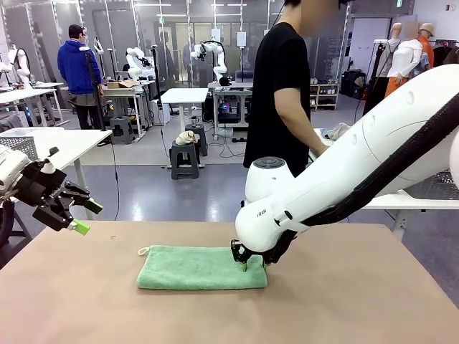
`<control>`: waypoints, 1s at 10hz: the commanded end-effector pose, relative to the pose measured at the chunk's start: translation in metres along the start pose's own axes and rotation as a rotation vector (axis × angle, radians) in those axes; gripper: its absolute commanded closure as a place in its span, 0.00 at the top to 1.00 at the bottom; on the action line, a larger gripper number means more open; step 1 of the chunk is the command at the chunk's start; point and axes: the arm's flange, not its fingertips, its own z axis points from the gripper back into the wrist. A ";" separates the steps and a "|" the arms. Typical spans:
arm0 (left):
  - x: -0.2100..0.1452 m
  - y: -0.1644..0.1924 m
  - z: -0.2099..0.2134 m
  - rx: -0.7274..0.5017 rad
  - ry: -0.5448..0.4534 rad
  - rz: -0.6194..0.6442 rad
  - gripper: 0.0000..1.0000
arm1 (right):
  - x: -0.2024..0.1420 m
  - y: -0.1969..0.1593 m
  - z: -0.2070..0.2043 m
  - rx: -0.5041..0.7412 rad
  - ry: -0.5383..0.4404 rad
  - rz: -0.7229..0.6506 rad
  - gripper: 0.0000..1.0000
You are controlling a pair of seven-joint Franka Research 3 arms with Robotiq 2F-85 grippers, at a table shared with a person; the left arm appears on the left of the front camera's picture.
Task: Fold the towels and place them in the basket.
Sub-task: When a person lays out a Towel with hook on the table, fold it in half twice.
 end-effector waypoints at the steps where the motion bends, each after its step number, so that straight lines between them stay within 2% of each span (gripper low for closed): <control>1: 0.000 0.000 0.001 0.001 -0.001 0.000 1.00 | 0.001 0.004 -0.008 -0.035 -0.008 -0.038 0.35; 2: 0.000 0.000 0.001 0.001 -0.001 0.000 1.00 | 0.000 0.003 -0.009 -0.035 -0.007 -0.040 0.00; 3: 0.000 0.000 0.001 0.001 -0.001 0.000 1.00 | 0.000 0.002 -0.010 -0.037 -0.006 -0.044 0.15; 4: 0.000 0.000 0.001 0.001 -0.001 0.000 1.00 | -0.001 0.001 -0.010 -0.039 -0.004 -0.044 0.00; 7: 0.000 0.000 0.001 0.001 -0.001 0.000 1.00 | -0.004 -0.014 -0.003 -0.036 -0.012 -0.012 0.00; 10: 0.000 0.000 0.001 0.001 -0.001 0.000 1.00 | -0.010 -0.061 0.013 -0.052 -0.027 0.027 0.00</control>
